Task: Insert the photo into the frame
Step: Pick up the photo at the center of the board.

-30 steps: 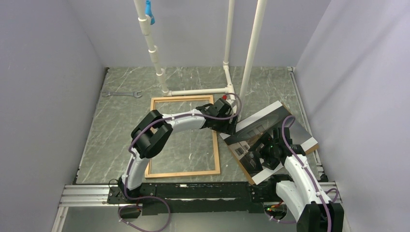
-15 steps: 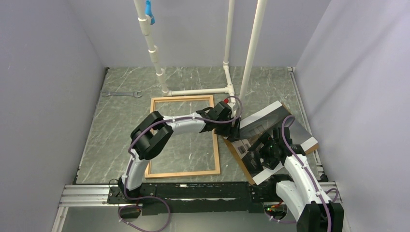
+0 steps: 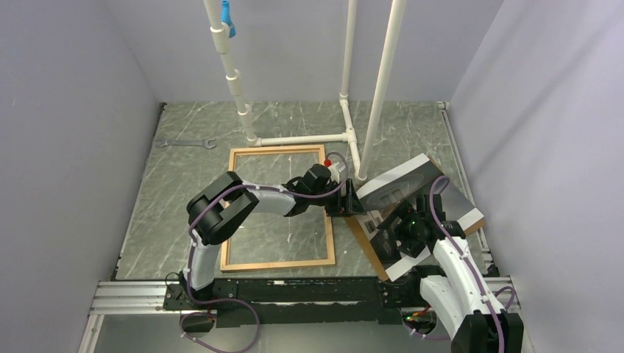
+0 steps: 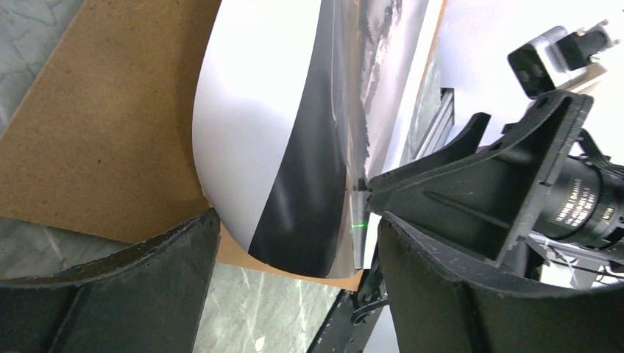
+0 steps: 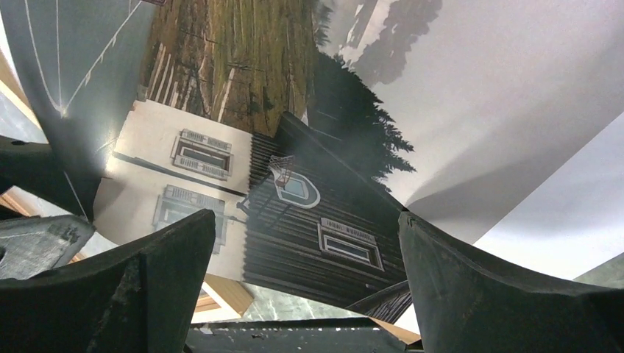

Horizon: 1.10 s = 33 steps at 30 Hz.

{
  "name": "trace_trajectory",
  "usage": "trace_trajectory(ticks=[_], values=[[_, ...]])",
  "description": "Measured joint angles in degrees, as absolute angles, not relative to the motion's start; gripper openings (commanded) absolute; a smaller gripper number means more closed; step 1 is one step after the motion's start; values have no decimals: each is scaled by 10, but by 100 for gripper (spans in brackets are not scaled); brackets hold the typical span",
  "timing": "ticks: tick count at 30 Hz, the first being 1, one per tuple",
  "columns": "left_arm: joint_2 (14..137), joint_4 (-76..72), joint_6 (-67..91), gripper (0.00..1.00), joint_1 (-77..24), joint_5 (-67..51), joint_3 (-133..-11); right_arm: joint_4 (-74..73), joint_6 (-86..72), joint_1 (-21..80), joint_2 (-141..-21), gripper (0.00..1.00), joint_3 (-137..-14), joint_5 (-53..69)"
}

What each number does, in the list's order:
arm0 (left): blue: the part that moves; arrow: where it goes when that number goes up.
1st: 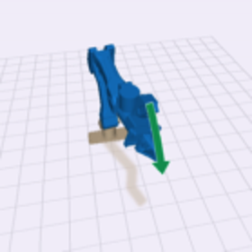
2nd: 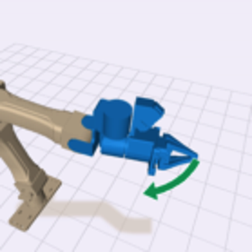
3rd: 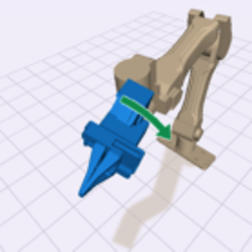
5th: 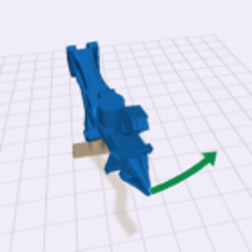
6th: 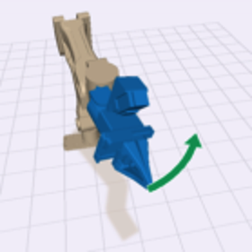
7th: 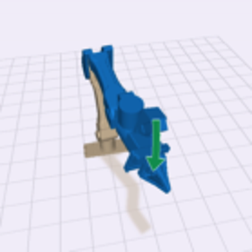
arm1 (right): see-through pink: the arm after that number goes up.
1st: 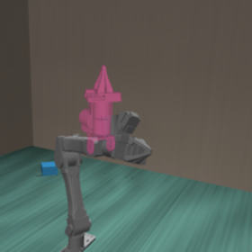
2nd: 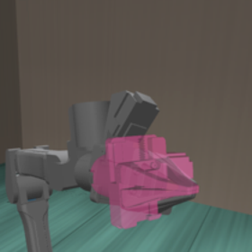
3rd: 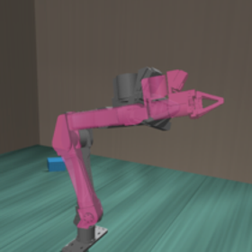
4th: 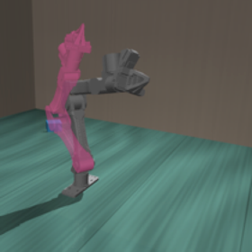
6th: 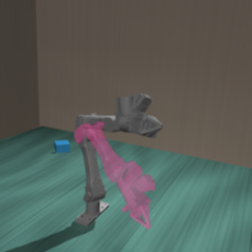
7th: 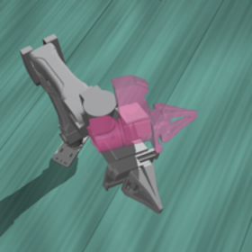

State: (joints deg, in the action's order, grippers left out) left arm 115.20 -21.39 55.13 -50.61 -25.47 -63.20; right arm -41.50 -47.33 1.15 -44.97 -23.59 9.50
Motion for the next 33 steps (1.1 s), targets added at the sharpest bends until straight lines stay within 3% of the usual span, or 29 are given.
trace_trajectory(ticks=[11, 33], values=[[1093, -279, 583, 82, -490, -256, -595, -415, -474, 11, -449, 96, -236, 96], [1139, -297, 582, 72, -482, -206, -597, -409, -474, 11, -446, 96, -227, 109]])
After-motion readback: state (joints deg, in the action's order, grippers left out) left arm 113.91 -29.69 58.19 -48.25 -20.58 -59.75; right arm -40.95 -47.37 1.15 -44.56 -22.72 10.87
